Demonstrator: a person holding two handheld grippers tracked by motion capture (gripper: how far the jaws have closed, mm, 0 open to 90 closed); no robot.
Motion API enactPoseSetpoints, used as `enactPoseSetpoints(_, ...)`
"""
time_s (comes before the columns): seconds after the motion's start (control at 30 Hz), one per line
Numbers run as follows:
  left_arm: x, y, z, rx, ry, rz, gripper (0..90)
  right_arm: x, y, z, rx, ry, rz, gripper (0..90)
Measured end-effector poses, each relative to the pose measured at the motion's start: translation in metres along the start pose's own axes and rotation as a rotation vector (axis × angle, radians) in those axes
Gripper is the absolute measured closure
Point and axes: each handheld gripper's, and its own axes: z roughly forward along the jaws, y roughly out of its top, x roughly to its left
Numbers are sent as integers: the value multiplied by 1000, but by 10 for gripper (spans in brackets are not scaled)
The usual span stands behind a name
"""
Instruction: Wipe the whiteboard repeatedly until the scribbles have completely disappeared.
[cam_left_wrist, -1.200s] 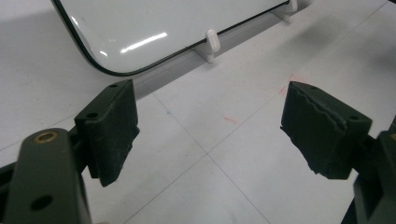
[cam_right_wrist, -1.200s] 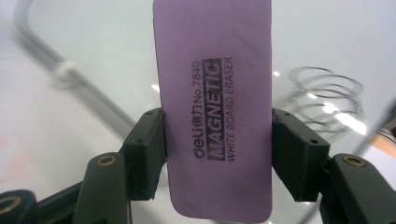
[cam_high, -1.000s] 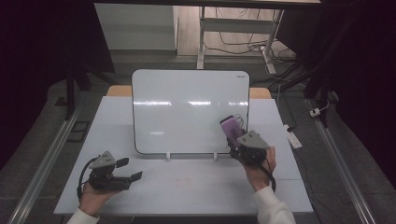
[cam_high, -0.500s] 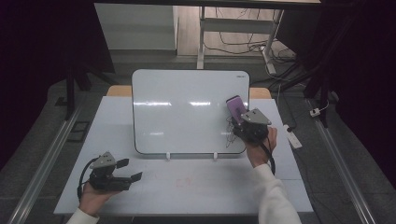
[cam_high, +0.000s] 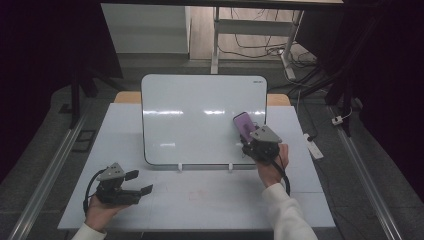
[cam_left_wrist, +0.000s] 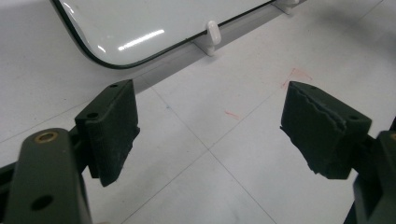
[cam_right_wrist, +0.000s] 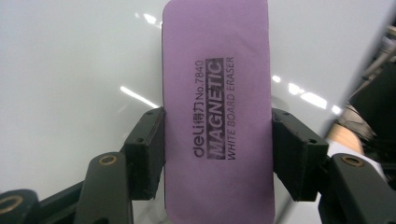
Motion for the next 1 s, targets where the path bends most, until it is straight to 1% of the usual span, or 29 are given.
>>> enactPoseSetpoints(0.1,0,0,0,0,-1,-2,197,-11,5,0,0,-29,-1,406)
enactPoseSetpoints(0.17,0,0,0,-1,-1,1,197,-15,8,0,-2,-36,1,405)
enactPoseSetpoints(0.23,0,0,-1,-2,-2,1,198,-16,10,1,-4,-41,-2,406)
enactPoseSetpoints(0.3,0,0,0,-2,-1,-2,198,-13,9,1,-7,-54,-5,406)
enactPoseSetpoints(0.37,1,0,1,1,-4,-3,199,-6,7,1,-2,-28,-20,407)
enactPoseSetpoints(0.47,-1,0,1,3,-5,-1,198,16,-1,1,16,14,-88,407)
enactPoseSetpoints(0.53,-1,0,1,4,-6,0,198,31,-8,1,24,49,-110,408)
enactPoseSetpoints(0.57,-1,0,1,4,-5,-1,198,36,-11,0,29,57,-127,408)
enactPoseSetpoints(0.6,-1,0,1,4,-5,-2,198,39,-14,-1,32,59,-141,408)
enactPoseSetpoints(0.63,0,0,1,4,-5,-2,198,39,-15,-2,34,60,-145,408)
enactPoseSetpoints(0.67,-1,0,1,5,-5,-1,198,36,-15,-2,38,66,-136,408)
enactPoseSetpoints(0.7,-1,0,1,5,-4,-1,198,31,-15,-2,38,59,-124,408)
enactPoseSetpoints(0.73,-1,0,1,4,-5,-1,198,27,-13,-3,38,37,-113,407)
enactPoseSetpoints(0.8,-1,0,1,4,-6,-1,199,14,-10,-4,33,11,-78,407)
enactPoseSetpoints(0.87,-1,0,1,5,-5,-1,198,1,-5,-4,33,-17,-58,407)
enactPoseSetpoints(1.0,-1,0,1,4,-5,1,198,-18,5,-3,21,-55,-10,407)
